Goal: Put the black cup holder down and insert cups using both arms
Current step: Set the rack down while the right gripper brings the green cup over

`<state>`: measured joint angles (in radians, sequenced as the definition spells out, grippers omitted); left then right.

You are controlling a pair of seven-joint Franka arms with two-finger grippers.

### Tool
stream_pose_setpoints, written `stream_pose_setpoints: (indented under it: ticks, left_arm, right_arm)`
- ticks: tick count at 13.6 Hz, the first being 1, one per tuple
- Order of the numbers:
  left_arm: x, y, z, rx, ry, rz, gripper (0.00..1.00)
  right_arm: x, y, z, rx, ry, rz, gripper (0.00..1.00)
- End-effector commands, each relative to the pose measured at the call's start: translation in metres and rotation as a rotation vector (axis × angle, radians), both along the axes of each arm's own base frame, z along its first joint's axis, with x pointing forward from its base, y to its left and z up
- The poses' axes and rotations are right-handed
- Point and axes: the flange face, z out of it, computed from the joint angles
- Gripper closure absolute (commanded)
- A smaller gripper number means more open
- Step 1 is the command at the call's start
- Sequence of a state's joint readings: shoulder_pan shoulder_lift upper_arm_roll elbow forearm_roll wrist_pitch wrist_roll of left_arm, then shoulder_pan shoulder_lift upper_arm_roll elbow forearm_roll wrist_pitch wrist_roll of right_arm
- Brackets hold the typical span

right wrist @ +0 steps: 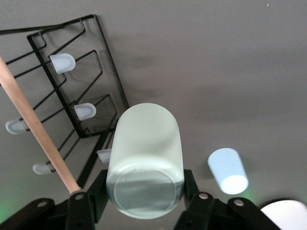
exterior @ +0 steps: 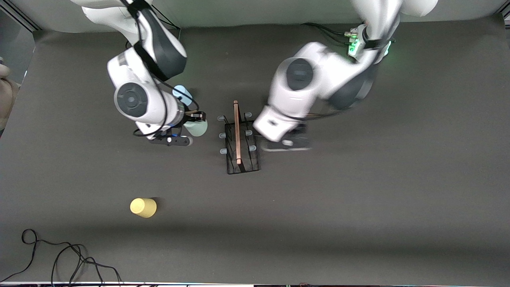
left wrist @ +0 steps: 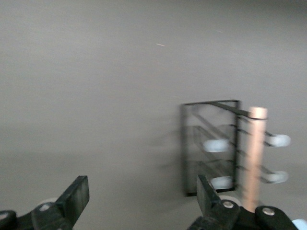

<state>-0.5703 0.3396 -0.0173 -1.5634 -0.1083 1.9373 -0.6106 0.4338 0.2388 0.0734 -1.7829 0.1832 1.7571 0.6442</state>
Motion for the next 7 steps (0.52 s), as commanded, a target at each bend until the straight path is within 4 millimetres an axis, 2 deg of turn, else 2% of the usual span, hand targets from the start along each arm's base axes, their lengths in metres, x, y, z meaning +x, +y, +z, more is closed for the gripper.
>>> stream_pose_setpoints:
  ticks: [1,3,4,6,7]
  left_arm:
    - [-0.008,0.111,0.022,-0.032,0.064,-0.072,0.00]
    - [0.004,0.192,0.044,-0.064,0.100,-0.129,0.00]
    - [0.006,0.223,0.052,-0.070,0.104,-0.150,0.00]
    - [0.005,0.271,0.069,-0.069,0.099,-0.166,0.00]
    - [0.003,0.286,0.077,-0.063,0.091,-0.162,0.00]
  right_arm:
    - [-0.016,0.040,-0.012,-0.016,-0.025,-0.104,0.91]
    - [-0.022,0.061,-0.034,-0.023,-0.025,-0.103,0.91]
    - [-0.023,0.064,-0.042,-0.033,-0.014,-0.107,0.91]
    - [-0.028,0.071,-0.050,-0.044,-0.004,-0.105,0.91]
    - [-0.030,0.072,-0.049,-0.046,0.000,-0.101,0.91]
